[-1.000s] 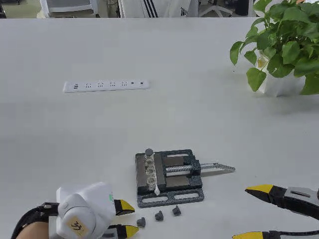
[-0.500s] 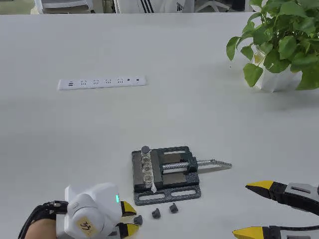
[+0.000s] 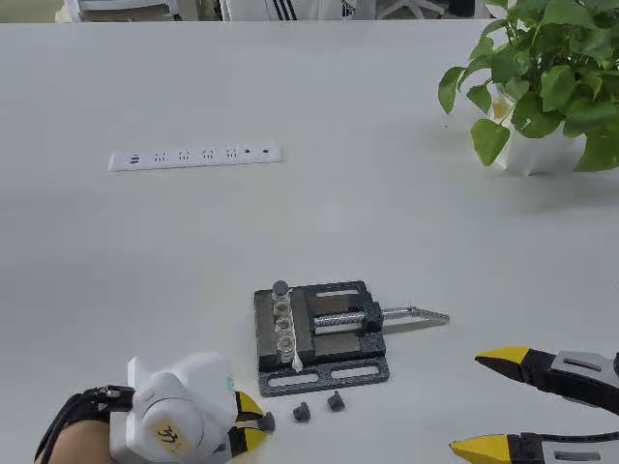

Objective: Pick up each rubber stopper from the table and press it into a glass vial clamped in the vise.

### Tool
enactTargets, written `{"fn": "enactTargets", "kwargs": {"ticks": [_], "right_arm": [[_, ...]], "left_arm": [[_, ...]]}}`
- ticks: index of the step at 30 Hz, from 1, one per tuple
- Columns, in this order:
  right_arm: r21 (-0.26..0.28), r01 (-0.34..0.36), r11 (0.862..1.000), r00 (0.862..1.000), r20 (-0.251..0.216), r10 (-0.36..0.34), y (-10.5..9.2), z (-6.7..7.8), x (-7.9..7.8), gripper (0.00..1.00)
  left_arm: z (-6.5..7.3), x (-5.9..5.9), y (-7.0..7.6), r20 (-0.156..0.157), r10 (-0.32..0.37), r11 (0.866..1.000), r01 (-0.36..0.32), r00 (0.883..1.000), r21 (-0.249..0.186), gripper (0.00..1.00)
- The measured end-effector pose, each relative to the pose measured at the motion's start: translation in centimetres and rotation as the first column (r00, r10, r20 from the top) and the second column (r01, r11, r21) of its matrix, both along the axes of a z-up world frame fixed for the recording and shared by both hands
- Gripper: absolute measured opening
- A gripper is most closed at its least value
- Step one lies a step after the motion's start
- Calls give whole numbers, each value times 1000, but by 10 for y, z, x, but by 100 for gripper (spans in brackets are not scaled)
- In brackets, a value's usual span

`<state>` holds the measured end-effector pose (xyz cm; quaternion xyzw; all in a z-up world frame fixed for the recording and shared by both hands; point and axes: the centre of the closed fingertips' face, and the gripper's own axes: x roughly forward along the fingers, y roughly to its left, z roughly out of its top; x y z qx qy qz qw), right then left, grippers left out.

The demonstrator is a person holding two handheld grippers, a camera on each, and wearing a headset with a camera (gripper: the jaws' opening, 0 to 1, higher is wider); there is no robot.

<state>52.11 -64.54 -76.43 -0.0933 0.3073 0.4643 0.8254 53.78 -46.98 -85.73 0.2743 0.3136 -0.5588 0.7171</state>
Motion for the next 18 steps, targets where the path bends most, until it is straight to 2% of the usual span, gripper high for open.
{"fn": "enactTargets", "kwargs": {"ticks": [18], "right_arm": [[-4,-12,1000,1000,-2,12,7,-1,-1,55]], "left_arm": [[0,1,-1,6,-1,1000,1,1000,-3,4]]}}
